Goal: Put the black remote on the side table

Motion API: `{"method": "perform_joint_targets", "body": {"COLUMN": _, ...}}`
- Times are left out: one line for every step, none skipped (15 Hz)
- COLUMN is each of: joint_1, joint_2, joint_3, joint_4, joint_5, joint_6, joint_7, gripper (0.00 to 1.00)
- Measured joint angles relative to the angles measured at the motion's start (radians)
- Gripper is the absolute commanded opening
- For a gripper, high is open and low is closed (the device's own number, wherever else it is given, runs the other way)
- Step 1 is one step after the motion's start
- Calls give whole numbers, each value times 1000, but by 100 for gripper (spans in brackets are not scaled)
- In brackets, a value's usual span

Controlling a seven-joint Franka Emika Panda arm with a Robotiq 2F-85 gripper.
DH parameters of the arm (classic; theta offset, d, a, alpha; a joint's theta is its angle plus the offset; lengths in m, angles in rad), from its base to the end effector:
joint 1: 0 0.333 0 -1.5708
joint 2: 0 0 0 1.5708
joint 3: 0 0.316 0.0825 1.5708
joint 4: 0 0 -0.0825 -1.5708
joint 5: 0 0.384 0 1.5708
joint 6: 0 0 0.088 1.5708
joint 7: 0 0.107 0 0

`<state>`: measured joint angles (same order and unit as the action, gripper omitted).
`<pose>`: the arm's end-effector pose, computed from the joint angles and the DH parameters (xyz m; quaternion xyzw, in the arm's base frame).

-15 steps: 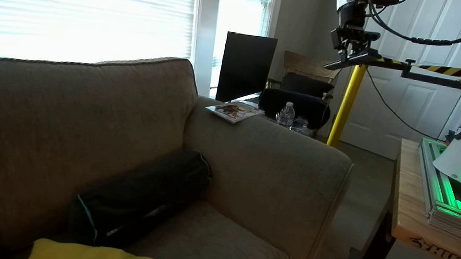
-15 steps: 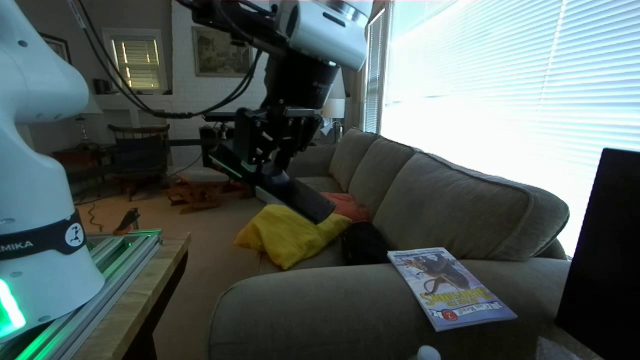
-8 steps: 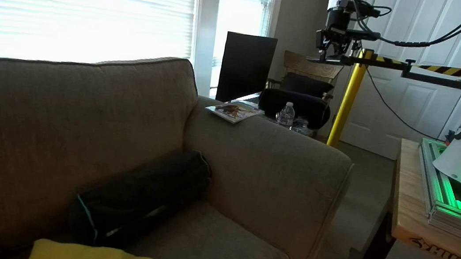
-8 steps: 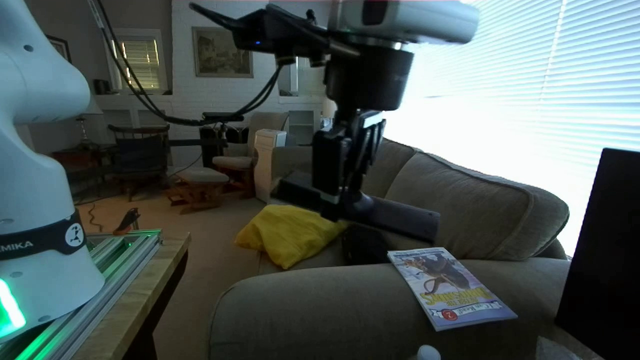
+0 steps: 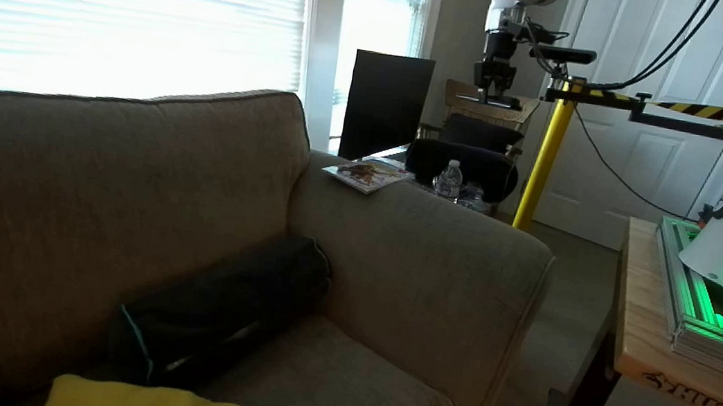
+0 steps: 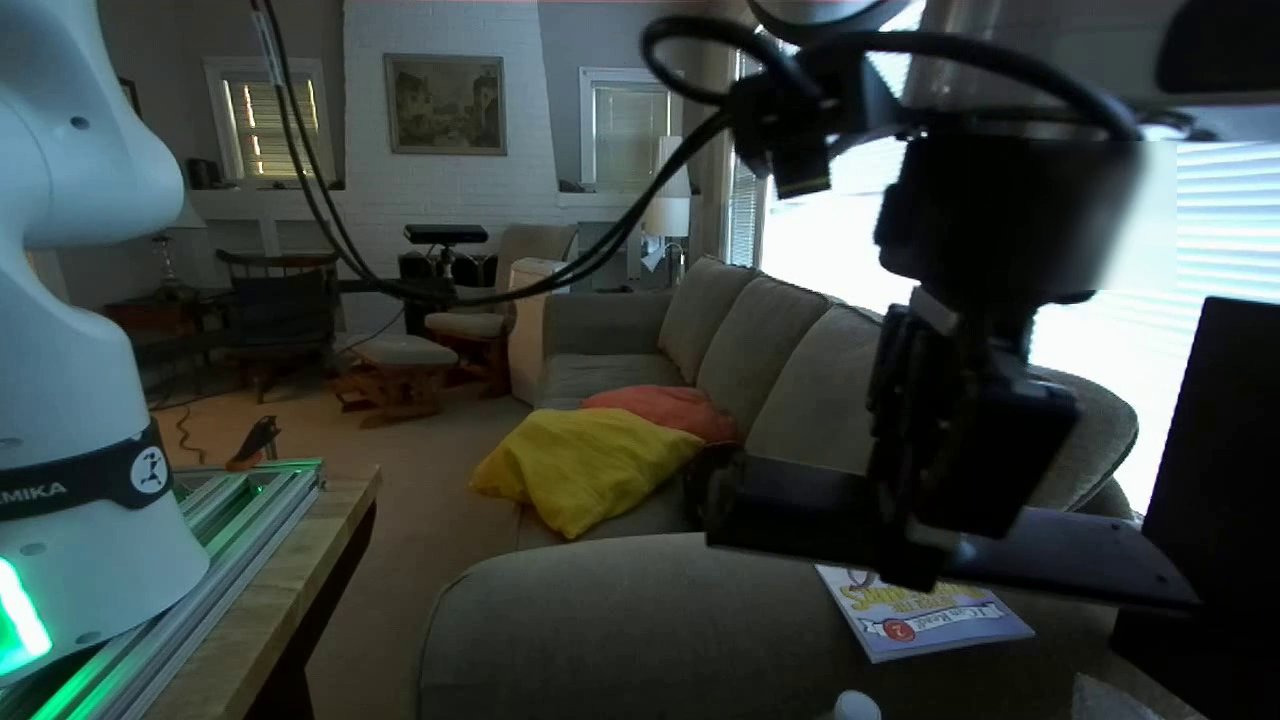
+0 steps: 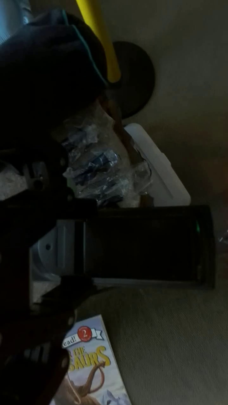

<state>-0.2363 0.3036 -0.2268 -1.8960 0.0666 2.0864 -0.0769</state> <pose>0.5480 -0.2627 0.3388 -0.9771 0.2060 0.0519 0.0084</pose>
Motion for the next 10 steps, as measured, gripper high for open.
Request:
{"method": "perform_joint_targets", "body": {"joint_1": -2, "joint_2": 38, "joint_3": 0, "joint_4": 47, "joint_5": -14, "joint_6": -2, "joint_7": -1, "gripper": 57}}
{"method": "perform_joint_targets", "body": {"joint_1": -2, "joint_2": 70, "joint_3": 0, "joint_4": 89, "joint_5": -18, "joint_6": -7, "joint_7": -1, "gripper": 57}}
{"method": "perform_joint_targets", "body": {"joint_1": -3, "joint_2": 94, "joint_3": 0, "joint_4": 119, "joint_5": -19, "joint_6": -13, "joint_7": -1, "gripper": 57}}
{"method": "perform_joint_targets", "body": {"joint_1": -3, "joint_2": 109, "joint_3": 0, "joint_4": 136, "joint_5": -20, "joint_6": -16, "joint_7": -1, "gripper": 57}}
{"method": "perform_joint_targets", "body": {"joint_1": -3, "joint_2": 115, "joint_3": 0, "joint_4": 144, "joint_5": -20, "joint_6": -19, "joint_7": -1, "gripper": 32}}
{"method": "perform_joint_targets", "body": {"joint_1": -3, "joint_2": 117, "joint_3": 0, "joint_4": 148, "joint_5": -20, "joint_6": -21, "joint_7": -1, "gripper": 32}}
{"method": "perform_joint_targets", "body": {"joint_1": -4, "joint_2": 117, "joint_3": 1, "joint_4": 147, "joint_5": -20, "joint_6": -20, "joint_7": -1, "gripper": 32}}
{"method": "perform_joint_targets", "body": {"joint_1": -4, "joint_2": 120, "joint_3": 2, "joint_4": 147, "joint_5": -20, "joint_6": -12, "joint_7": 3, "gripper": 32}}
{"method": "perform_joint_targets", "body": {"joint_1": -4, "joint_2": 130, "joint_3": 5, "joint_4": 147, "joint_5": -20, "joint_6": 8, "joint_7": 8, "gripper": 32}}
{"method": "perform_joint_targets", "body": {"joint_1": -4, "joint_2": 145, "joint_3": 8, "joint_4": 148, "joint_5": -20, "joint_6": 41, "joint_7": 10, "gripper": 32}}
